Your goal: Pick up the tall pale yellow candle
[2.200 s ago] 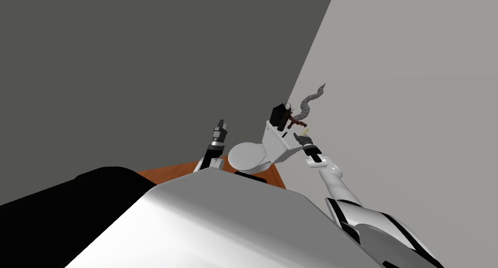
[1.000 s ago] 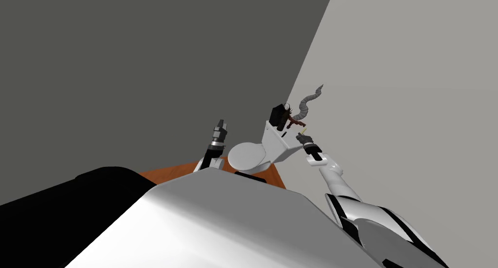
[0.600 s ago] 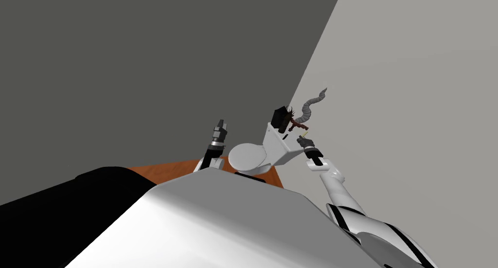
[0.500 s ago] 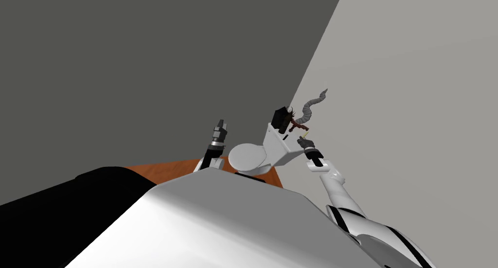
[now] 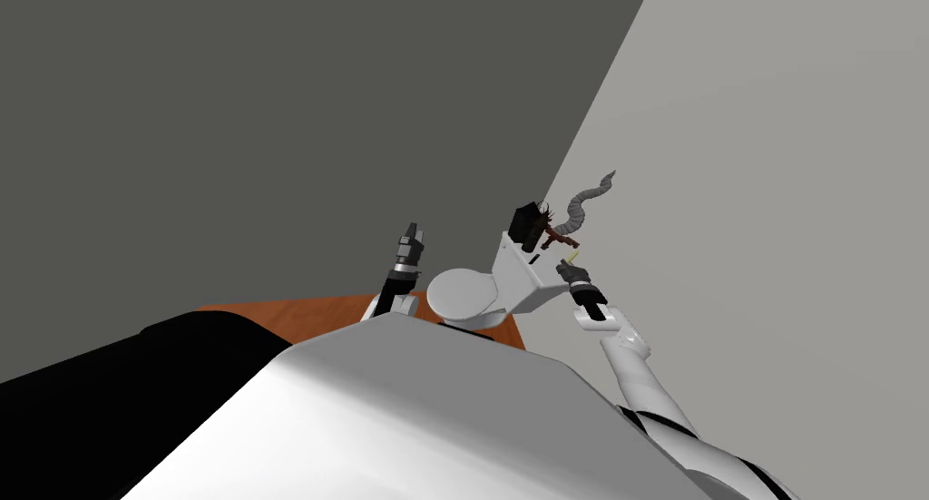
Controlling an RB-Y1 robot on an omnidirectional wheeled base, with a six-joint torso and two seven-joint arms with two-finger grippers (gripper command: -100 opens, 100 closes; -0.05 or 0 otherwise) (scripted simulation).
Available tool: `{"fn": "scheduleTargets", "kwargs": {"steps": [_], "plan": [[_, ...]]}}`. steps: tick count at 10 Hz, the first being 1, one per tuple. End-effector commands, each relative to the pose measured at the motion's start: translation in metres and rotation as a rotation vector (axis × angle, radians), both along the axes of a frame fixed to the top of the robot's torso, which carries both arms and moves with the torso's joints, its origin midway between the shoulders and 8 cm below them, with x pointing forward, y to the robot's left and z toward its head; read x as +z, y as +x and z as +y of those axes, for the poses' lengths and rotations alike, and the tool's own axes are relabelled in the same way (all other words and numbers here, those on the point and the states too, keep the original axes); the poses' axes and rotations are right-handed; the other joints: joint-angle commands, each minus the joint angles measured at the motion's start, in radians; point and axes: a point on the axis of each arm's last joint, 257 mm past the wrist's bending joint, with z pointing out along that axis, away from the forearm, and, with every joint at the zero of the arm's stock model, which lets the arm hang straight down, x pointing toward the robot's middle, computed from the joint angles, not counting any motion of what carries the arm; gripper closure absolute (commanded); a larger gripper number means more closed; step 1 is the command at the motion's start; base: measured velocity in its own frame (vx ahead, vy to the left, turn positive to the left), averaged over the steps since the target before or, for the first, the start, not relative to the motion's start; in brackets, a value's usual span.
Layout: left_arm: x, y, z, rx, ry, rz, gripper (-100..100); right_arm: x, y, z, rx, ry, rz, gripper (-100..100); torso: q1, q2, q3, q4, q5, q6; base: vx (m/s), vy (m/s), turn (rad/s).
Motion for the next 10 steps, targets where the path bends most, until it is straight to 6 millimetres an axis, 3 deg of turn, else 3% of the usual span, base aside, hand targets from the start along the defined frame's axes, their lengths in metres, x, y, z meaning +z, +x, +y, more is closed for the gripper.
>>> {"fn": "scheduleTargets", "kwargs": {"steps": [1,2,5,7,8,10], "plan": [[0.000,0.000,0.000,0.000,0.000,0.000,0,0.005,-0.001,0.006,0.010,-0.002,-0.012,100,0.000,0.000,0.000,0.000,0.000,0.000,-0.003,0.010,-0.030],[0.000,0.000,0.000,0.000,0.000,0.000,0,-0.004,-0.017,-0.007,-0.036,0.009,0.005,100,0.001,0.000,0.000,0.000,0.000,0.000,0.017,-0.031,0.195],[0.000,0.000,0.000,0.000,0.000,0.000,0,-0.009,-0.044,-0.016,-0.073,0.006,0.015,100,-0.005,-0.002,-0.001,-0.001,-0.001,0.000,0.012,-0.055,0.149],[0.000,0.000,0.000,0.000,0.000,0.000,0,0.004,-0.043,-0.009,-0.057,0.000,-0.011,100,-0.003,-0.002,-0.002,-0.002,-0.002,0.001,0.000,0.000,-0.007],[0.000,0.000,0.000,0.000,0.000,0.000,0,-0.001,-0.059,-0.024,-0.108,0.003,0.001,100,-0.001,-0.002,-0.002,-0.002,-0.001,0.001,0.013,-0.032,0.163],[0.000,0.000,0.000,0.000,0.000,0.000,0,0.007,-0.065,-0.018,-0.096,-0.006,-0.012,100,-0.005,-0.003,-0.003,-0.003,-0.002,0.001,0.007,-0.036,0.084]]}}
